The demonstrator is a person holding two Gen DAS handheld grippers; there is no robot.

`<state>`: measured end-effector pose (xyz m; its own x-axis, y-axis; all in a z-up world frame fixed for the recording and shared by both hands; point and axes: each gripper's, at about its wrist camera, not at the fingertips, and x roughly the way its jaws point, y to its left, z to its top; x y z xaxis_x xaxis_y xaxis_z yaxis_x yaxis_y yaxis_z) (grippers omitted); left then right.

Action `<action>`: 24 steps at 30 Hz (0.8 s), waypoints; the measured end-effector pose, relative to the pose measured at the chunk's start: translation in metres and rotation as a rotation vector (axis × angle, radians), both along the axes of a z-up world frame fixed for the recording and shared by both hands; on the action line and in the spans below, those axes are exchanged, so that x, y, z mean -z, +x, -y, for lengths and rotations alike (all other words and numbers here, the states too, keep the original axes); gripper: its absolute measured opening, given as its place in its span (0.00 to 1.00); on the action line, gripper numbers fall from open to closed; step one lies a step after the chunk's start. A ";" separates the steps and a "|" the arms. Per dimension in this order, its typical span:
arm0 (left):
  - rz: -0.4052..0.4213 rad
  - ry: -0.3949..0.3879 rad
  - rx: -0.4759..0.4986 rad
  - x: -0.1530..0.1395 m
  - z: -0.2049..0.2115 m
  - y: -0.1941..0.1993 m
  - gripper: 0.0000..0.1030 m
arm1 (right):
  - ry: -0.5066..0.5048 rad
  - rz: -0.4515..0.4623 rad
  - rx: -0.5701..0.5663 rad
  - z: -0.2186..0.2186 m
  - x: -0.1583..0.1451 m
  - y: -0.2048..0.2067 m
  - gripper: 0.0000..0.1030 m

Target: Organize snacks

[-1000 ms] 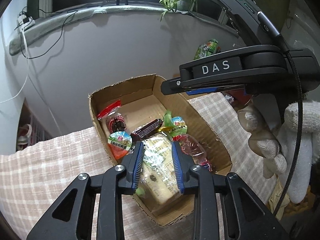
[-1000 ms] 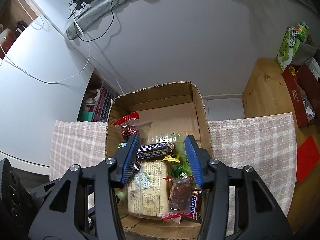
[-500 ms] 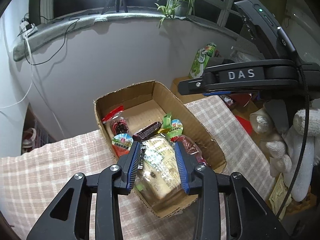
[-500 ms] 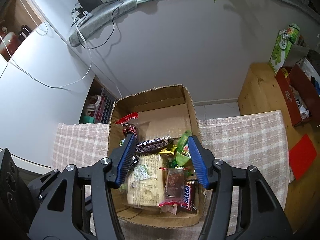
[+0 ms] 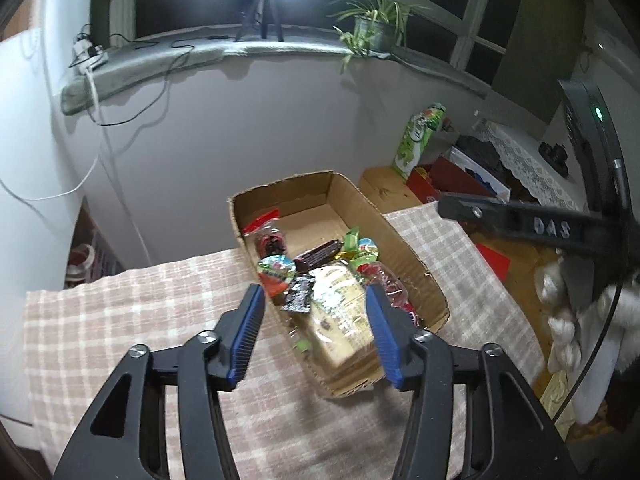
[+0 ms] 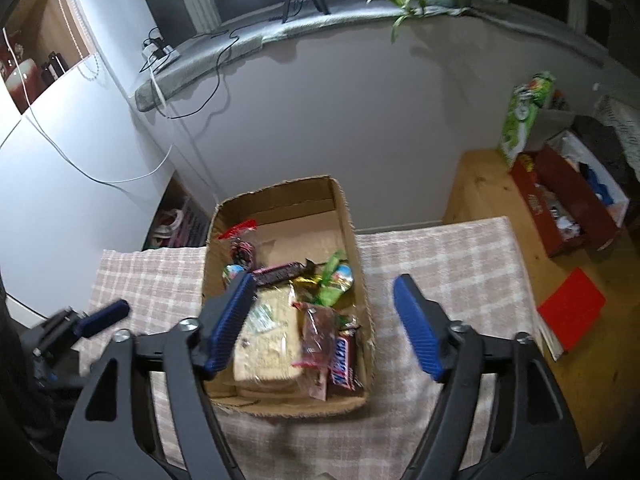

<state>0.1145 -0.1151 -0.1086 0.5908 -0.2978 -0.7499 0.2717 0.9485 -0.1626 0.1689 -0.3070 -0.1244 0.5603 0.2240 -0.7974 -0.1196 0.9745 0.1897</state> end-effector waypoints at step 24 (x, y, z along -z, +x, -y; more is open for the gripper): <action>0.008 0.021 -0.150 -0.019 -0.031 -0.033 0.60 | -0.121 0.088 0.082 -0.018 -0.029 -0.061 0.80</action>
<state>0.0818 -0.0839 -0.0898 0.6333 -0.1904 -0.7501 0.1282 0.9817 -0.1409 0.1078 -0.2885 -0.0958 0.6420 0.0798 -0.7626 -0.0495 0.9968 0.0627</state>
